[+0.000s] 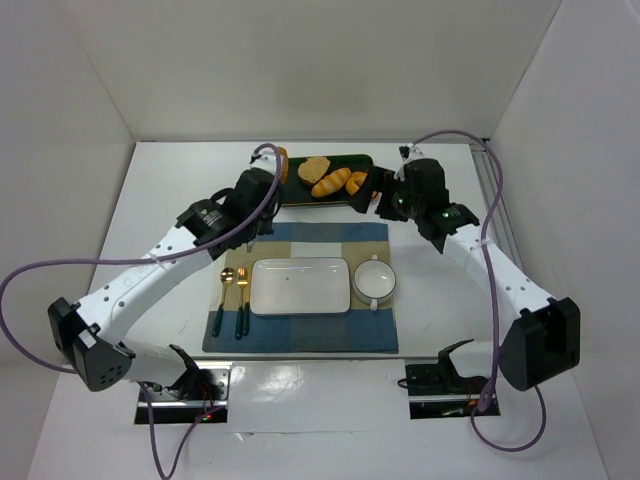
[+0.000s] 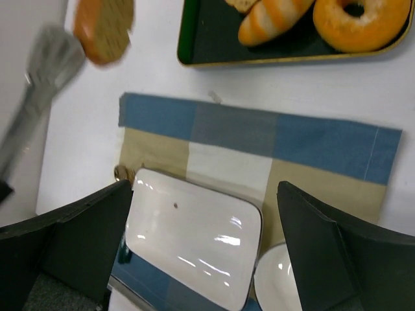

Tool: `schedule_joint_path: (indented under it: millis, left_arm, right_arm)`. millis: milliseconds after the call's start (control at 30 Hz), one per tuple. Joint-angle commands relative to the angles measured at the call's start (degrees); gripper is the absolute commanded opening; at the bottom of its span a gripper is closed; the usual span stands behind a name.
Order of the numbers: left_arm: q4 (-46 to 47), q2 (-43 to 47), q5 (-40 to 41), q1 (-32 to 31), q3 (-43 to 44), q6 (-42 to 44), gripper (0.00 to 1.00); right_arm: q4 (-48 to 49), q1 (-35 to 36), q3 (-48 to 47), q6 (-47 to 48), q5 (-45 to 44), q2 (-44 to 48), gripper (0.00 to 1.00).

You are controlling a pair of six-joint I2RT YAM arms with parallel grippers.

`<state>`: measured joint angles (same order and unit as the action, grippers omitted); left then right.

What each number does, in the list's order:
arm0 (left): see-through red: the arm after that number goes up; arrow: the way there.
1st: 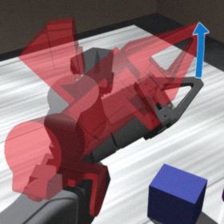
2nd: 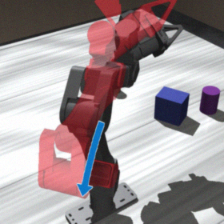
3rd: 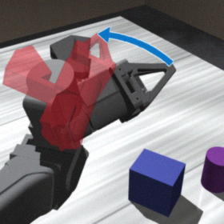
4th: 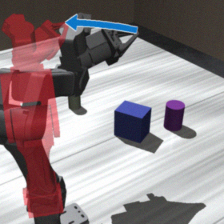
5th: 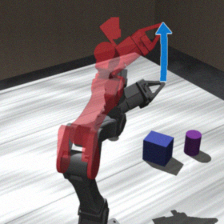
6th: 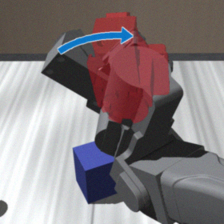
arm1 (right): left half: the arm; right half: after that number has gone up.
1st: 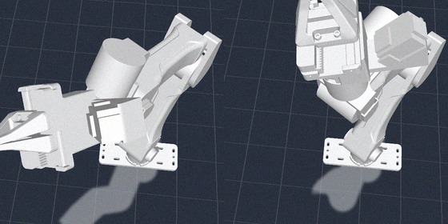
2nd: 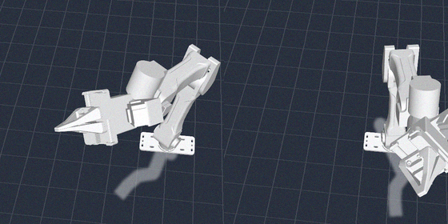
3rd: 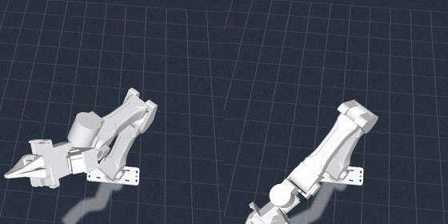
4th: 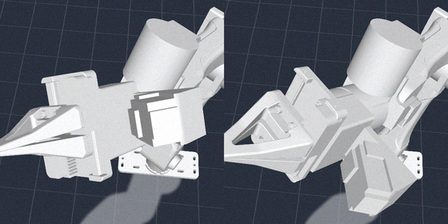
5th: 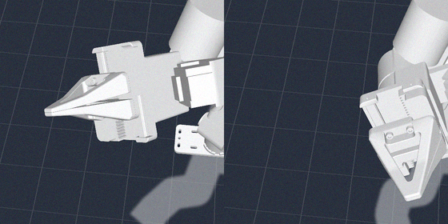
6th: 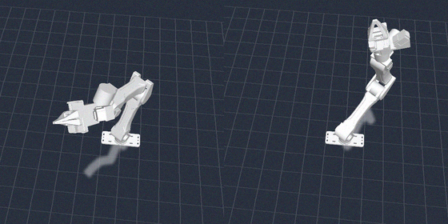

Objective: Place the bread

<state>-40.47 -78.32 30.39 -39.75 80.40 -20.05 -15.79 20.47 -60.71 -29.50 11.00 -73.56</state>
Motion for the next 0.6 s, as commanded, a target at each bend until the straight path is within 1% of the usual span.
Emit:
schedule_joint_path:
  millis: [0,100,133,167,233,333,400,567]
  left_arm:
    - [-8.9,2.99,-3.4,-2.78,-1.46,-4.37,0.07]
    - [-12.52,5.98,-5.16,-6.91,-4.45,-8.33,0.07]
    - [-14.36,6.77,-5.78,-9.53,-5.33,-9.12,0.07]
    - [-15.51,7.39,-6.3,-10.86,-5.95,-11.39,0.07]
    - [-18.4,9.06,-7.8,-14.72,-8.06,-13.68,0.07]
    - [-20.96,10.38,-8.33,-18.68,-10.87,-18.08,0.07]
    - [-22.29,11.09,-8.33,-20.1,-11.93,-20.37,0.07]
    - [-23.43,12.23,-9.47,-23.09,-12.46,-21.69,0.06]
  right_arm:
    - [3.66,-2.62,-6.86,-1.0,4.19,-3.68,1.0]
    - [4.19,-4.02,-9.77,-2.76,7.35,-6.41,1.0]
    - [4.19,-4.56,-11.69,-3.54,8.15,-8.07,1.0]
    - [4.71,-5.34,-12.58,-4.25,8.85,-8.87,1.0]
    - [4.72,-5.96,-15.31,-4.25,10.43,-11.15,1.0]
    - [4.72,-7.1,-18.12,-4.78,12.54,-13.7,1.0]
    - [5.33,-7.72,-18.83,-6.01,13.25,-14.32,1.0]
    - [6.56,-8.25,-18.14,-8.11,15.09,-14.86,1.0]
